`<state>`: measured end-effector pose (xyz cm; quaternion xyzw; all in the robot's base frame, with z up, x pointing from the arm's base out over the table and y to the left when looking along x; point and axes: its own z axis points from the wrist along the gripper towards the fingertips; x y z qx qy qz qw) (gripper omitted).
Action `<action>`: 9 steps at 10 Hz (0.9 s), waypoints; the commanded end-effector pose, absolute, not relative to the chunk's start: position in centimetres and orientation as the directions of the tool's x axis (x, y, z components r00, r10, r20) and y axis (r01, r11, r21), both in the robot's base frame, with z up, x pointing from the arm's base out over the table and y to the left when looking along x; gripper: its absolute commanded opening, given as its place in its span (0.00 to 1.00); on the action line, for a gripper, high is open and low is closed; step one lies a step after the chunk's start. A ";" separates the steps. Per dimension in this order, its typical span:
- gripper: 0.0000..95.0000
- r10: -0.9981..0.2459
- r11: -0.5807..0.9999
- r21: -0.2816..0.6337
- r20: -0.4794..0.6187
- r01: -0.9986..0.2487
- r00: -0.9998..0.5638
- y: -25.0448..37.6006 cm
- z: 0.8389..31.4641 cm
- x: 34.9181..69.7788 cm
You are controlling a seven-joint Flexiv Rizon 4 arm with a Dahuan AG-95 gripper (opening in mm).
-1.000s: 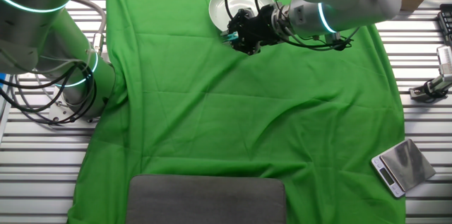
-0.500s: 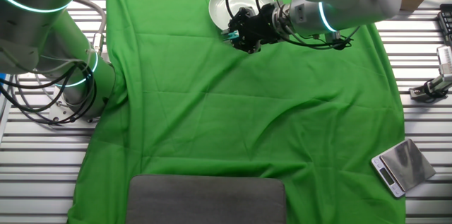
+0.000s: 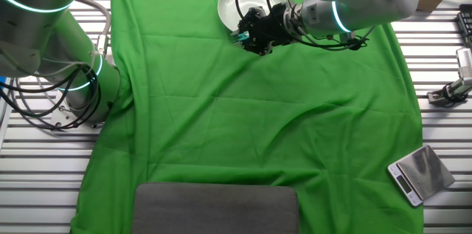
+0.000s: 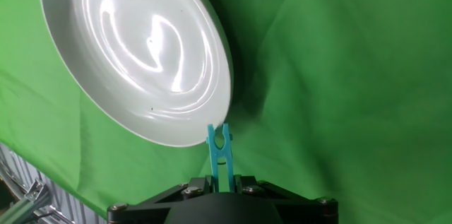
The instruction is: Use a clamp
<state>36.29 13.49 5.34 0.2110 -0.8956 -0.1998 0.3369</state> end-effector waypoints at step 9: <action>0.00 -0.505 0.835 0.498 0.529 -0.233 -0.682 13.5 5.4 36.3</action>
